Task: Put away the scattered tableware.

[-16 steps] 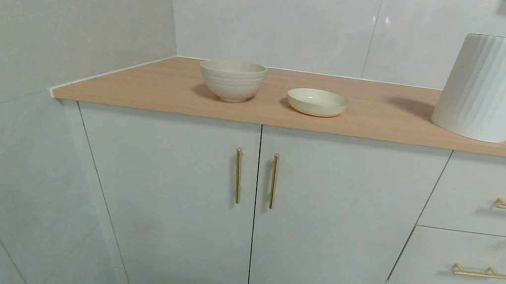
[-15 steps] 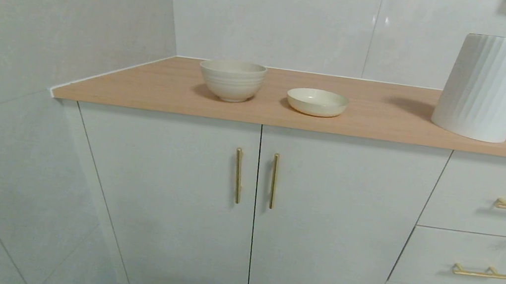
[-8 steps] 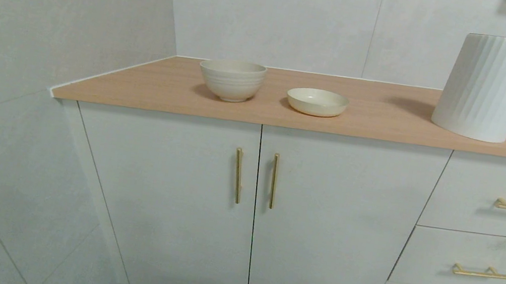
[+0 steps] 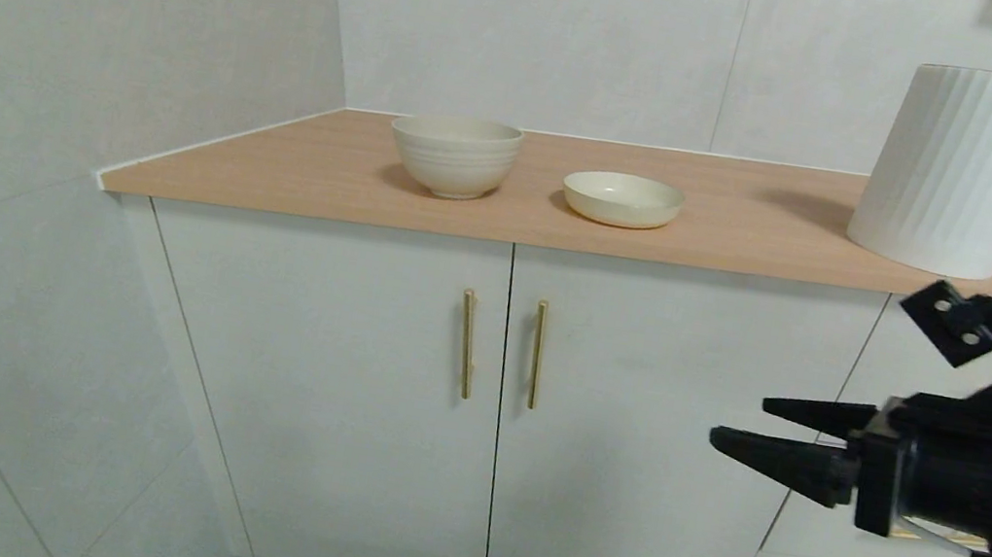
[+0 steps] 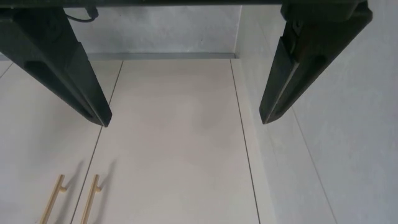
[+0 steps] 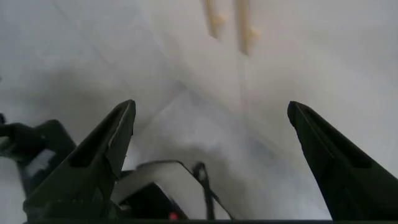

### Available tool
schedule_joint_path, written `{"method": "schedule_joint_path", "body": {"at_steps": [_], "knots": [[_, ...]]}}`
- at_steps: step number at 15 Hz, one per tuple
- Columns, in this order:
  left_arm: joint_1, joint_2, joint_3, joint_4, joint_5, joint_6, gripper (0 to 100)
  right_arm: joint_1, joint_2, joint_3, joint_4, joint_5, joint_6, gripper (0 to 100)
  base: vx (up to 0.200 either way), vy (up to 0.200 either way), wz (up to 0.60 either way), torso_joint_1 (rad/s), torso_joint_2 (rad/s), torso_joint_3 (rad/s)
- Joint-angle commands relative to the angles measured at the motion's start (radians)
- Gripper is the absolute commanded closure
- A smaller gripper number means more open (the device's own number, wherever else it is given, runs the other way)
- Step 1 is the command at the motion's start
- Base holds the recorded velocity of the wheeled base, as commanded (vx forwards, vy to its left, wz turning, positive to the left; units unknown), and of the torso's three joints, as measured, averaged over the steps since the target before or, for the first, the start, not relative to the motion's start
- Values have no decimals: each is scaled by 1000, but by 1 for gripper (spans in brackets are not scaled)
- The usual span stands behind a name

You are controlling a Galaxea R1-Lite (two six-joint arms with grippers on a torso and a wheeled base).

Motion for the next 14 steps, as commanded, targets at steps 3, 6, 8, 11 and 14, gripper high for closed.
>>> {"method": "schedule_joint_path", "body": {"at_steps": [3,6,8,11,14], "knots": [[-1,0,0,0,0,0,0,122,264,-209,-17,0,62,0,0,0,0,0,0,0],[-1,0,0,0,0,0,0,142,391,-334,-17,0,71,0,0,0,0,0,0,0],[0,0,0,0,0,0,0,144,487,-414,-21,-3,94,0,0,0,0,0,0,0],[-1,0,0,0,0,0,0,144,559,-434,-84,-3,106,0,0,0,0,0,0,0],[-1,0,0,0,0,0,0,147,663,-462,-247,-6,161,0,0,0,0,0,0,0]]}}
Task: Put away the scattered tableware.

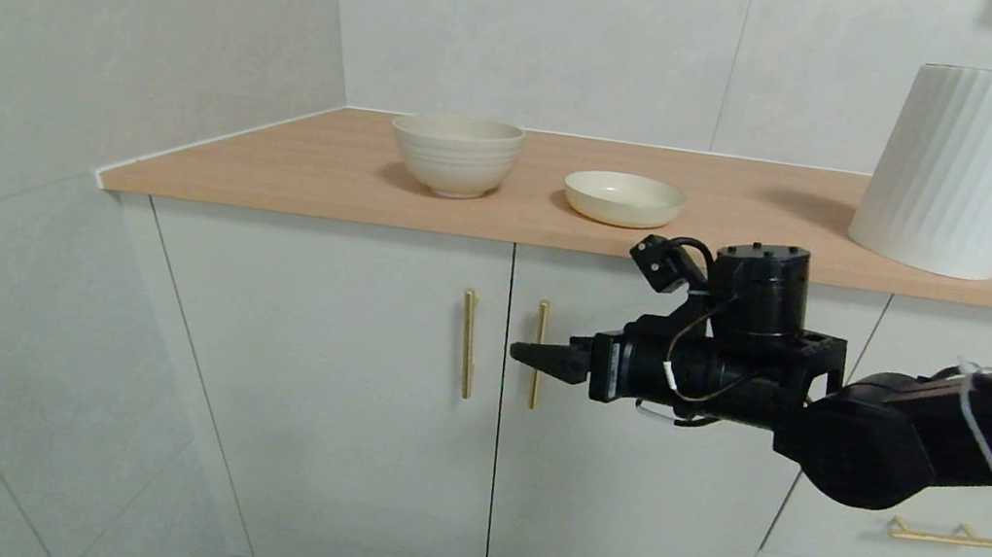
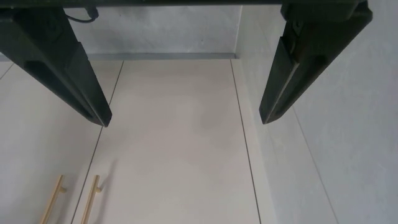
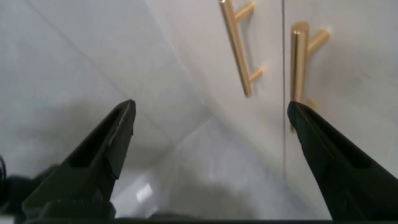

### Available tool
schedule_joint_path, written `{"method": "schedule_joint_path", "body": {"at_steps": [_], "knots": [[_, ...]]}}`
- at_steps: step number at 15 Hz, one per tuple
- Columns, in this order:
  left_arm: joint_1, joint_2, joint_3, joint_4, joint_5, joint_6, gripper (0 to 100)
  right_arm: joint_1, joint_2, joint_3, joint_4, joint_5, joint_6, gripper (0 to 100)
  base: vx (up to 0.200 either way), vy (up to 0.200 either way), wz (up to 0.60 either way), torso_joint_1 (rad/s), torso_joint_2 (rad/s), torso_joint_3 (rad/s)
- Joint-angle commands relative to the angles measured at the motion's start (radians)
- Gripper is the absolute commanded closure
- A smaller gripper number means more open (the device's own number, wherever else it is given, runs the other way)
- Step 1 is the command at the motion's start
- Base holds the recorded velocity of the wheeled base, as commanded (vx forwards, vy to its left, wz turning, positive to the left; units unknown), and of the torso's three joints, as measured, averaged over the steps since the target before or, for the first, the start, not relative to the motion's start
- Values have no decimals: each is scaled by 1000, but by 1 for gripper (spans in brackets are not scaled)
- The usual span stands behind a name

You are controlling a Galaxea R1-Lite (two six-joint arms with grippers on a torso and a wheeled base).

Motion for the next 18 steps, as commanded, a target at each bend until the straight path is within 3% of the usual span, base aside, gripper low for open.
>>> {"method": "schedule_joint_path", "body": {"at_steps": [1,7,18], "knots": [[1,0,0,0,0,0,0,7,112,-39,-50,-1,32,0,0,0,0,0,0,0],[1,0,0,0,0,0,0,9,212,-91,-182,-54,104,0,0,0,0,0,0,0],[0,0,0,0,0,0,0,1,289,-147,-236,-76,156,0,0,0,0,0,0,0]]}}
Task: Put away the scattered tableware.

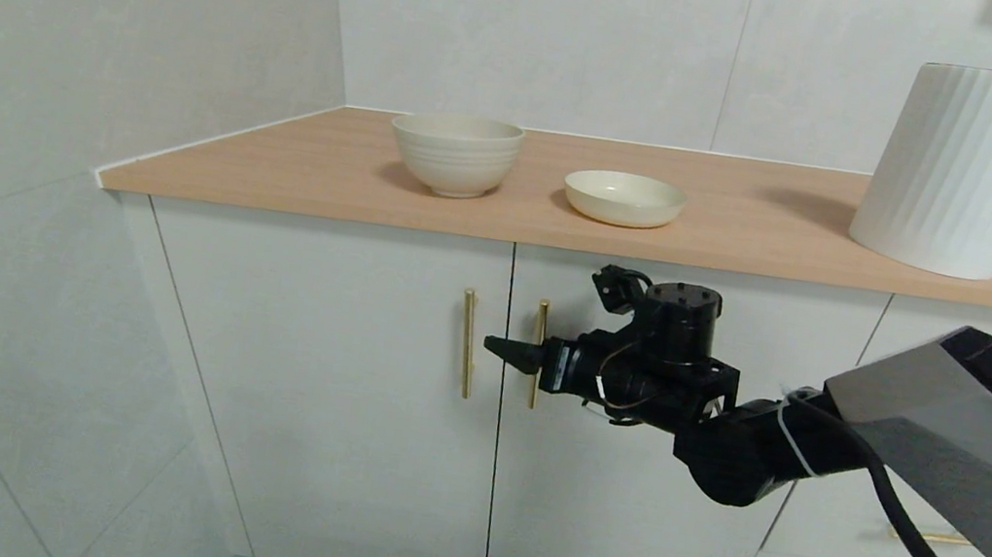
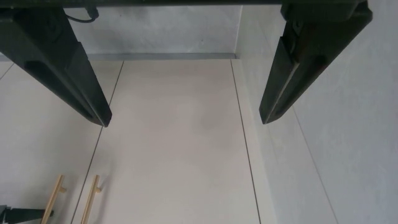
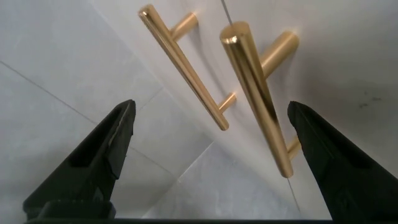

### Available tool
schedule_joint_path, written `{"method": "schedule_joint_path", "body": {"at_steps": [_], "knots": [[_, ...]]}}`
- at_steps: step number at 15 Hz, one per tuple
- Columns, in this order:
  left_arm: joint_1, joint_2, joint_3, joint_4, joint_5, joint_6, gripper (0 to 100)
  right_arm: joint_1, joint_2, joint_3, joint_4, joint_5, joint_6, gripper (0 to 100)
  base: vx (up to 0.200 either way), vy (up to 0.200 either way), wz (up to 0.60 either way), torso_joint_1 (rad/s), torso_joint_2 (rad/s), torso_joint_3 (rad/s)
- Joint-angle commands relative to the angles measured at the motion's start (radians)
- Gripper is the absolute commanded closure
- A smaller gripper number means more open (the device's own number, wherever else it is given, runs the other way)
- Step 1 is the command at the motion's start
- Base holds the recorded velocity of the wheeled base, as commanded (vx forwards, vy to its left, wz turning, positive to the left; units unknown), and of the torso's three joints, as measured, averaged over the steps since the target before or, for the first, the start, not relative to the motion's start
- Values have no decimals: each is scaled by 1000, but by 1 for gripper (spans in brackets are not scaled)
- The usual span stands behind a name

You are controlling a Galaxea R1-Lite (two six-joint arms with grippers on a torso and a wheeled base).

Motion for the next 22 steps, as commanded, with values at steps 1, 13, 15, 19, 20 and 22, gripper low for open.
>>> {"method": "schedule_joint_path", "body": {"at_steps": [1,13,15,19,20,22], "knots": [[0,0,0,0,0,0,0,0,12,-3,-3,1,1,0,0,0,0,0,0,0],[1,0,0,0,0,0,0,32,-33,50,-11,42,64,0,0,0,0,0,0,0],[1,0,0,0,0,0,0,36,-44,67,-11,58,64,0,0,0,0,0,0,0],[1,0,0,0,0,0,0,42,-106,161,-11,116,64,0,0,0,0,0,0,0],[0,0,0,0,0,0,0,43,-137,199,-11,139,64,0,0,0,0,0,0,0],[0,0,0,0,0,0,0,51,-209,296,-11,187,65,0,0,0,0,0,0,0]]}}
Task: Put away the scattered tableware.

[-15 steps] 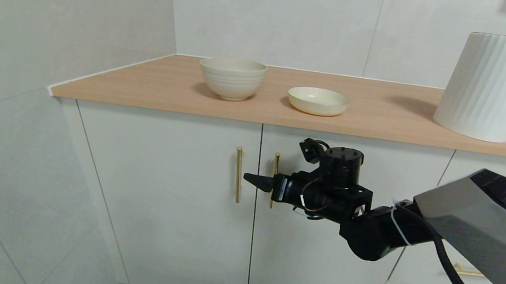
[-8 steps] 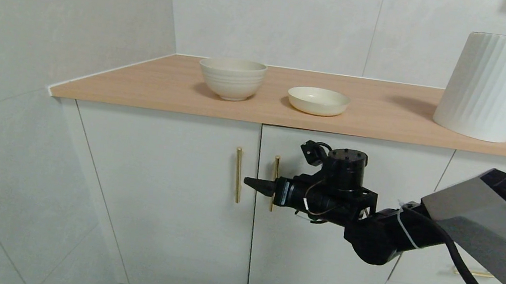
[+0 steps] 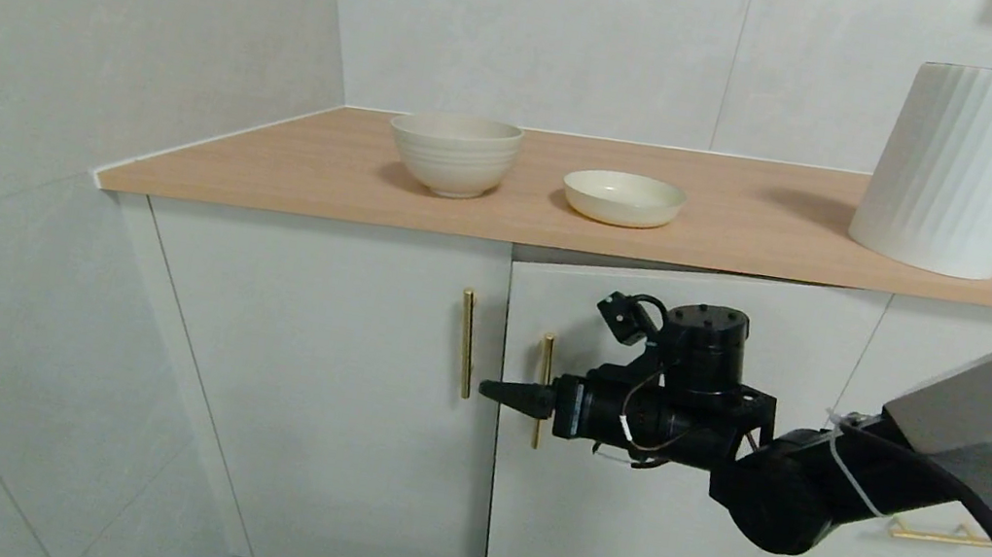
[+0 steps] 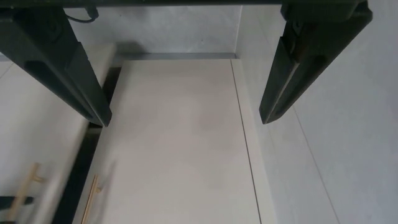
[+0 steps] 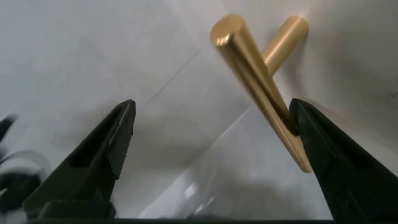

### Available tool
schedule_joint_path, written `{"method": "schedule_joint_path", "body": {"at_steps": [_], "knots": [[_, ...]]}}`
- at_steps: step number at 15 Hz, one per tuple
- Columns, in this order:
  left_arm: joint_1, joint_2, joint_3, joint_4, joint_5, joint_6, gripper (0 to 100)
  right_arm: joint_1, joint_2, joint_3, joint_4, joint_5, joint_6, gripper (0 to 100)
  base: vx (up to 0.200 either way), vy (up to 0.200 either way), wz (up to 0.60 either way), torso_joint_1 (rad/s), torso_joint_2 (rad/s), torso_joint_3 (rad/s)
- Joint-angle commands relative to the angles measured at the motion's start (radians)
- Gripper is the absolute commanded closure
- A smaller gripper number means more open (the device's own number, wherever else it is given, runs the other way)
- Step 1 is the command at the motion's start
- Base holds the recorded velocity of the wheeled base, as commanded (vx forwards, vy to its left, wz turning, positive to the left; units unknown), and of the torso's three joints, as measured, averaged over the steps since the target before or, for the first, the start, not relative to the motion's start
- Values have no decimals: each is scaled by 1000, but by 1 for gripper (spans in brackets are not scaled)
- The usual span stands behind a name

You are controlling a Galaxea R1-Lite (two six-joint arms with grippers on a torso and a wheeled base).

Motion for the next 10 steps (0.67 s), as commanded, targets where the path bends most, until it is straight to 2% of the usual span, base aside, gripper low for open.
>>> {"method": "schedule_joint_path", "body": {"at_steps": [1,3,7,10], "knots": [[0,0,0,0,0,0,0,13,-115,124,-2,38,2,0,0,0,0,0,0,0],[1,0,0,0,0,0,0,25,-171,216,-28,90,0,0,0,0,0,0,0,0],[0,0,0,0,0,0,0,48,-248,389,-138,114,0,0,0,0,0,0,0,0],[0,0,0,0,0,0,0,48,-309,476,-161,196,-1,0,0,0,0,0,0,0]]}}
